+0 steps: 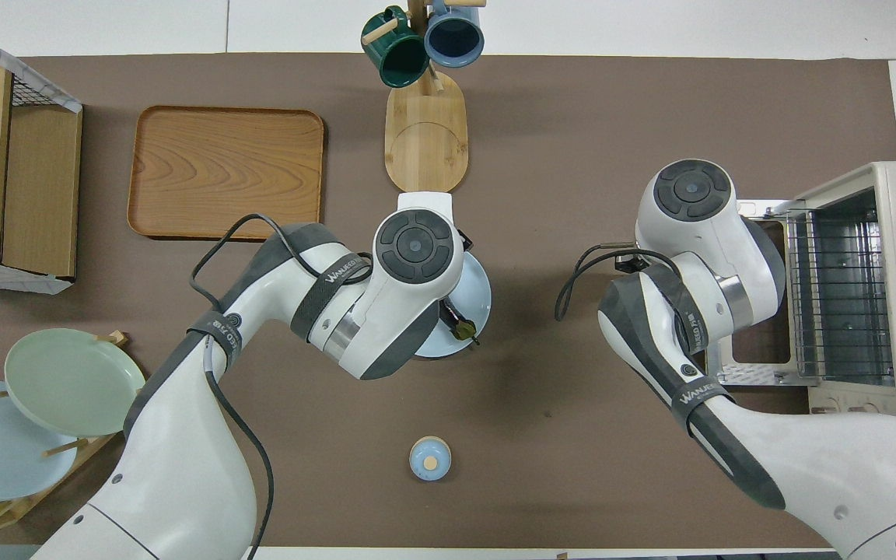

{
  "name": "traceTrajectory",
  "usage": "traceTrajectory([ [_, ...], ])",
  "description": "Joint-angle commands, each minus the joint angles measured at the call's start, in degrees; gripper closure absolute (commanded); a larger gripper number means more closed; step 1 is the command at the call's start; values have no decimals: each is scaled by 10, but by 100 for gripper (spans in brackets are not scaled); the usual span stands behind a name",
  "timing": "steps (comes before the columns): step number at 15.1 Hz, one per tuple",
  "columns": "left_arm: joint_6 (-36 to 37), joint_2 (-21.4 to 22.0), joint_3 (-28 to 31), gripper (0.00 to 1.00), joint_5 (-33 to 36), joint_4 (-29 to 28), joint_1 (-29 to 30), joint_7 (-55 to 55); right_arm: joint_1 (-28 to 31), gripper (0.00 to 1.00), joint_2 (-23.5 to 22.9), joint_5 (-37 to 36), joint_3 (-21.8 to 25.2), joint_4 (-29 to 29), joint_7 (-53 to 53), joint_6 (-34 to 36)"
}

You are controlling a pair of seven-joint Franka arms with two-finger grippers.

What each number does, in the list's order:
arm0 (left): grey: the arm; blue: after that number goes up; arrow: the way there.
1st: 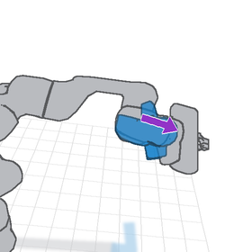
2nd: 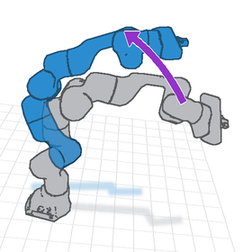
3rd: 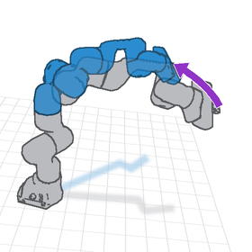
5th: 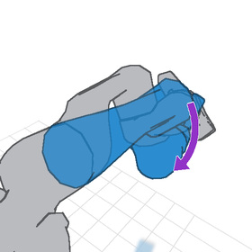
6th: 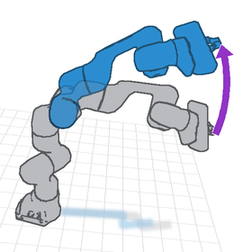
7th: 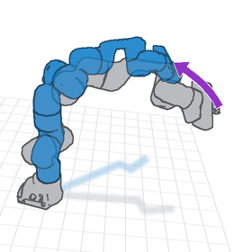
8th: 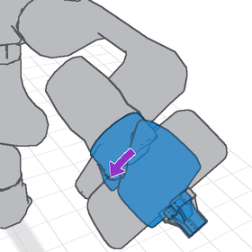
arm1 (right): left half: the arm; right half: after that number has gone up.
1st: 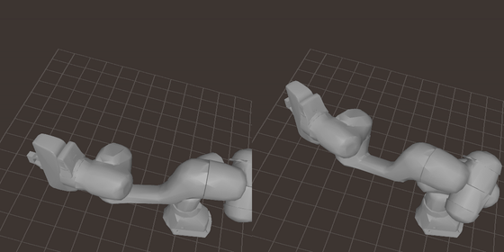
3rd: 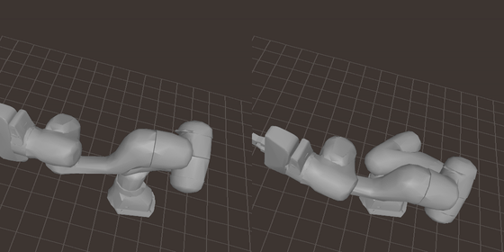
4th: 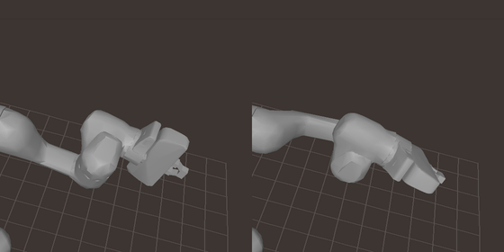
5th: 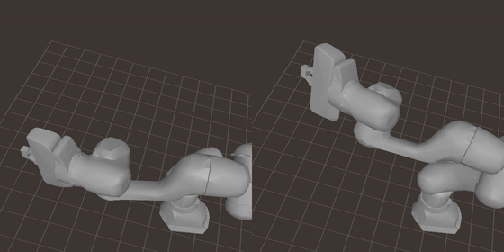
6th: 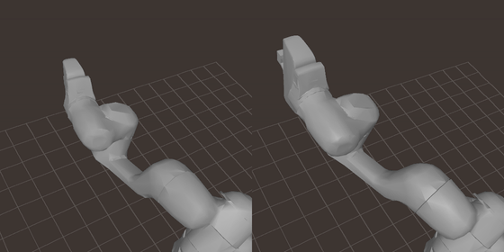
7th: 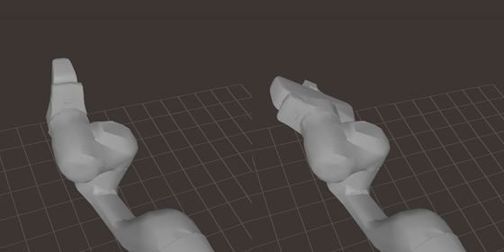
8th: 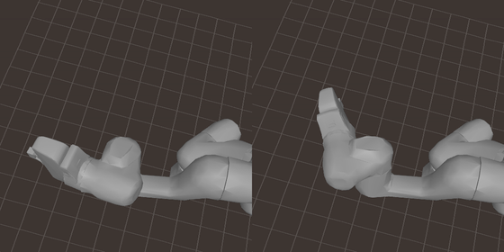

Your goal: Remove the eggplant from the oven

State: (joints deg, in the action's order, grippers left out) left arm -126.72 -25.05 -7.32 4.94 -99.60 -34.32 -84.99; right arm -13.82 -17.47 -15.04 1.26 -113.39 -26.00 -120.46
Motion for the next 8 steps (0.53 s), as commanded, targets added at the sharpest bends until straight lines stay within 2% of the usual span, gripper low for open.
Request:
traceTrajectory([
  [1, -34, -9, 10, 0, 24, -10, -18, -60, 18, 100, 18, -19, -9, -32, 14, -26],
  [8, -58, -4, 10, 0, 27, -41, -25, -77, 27, 100, 19, -24, -9, -38, 36, -26],
])
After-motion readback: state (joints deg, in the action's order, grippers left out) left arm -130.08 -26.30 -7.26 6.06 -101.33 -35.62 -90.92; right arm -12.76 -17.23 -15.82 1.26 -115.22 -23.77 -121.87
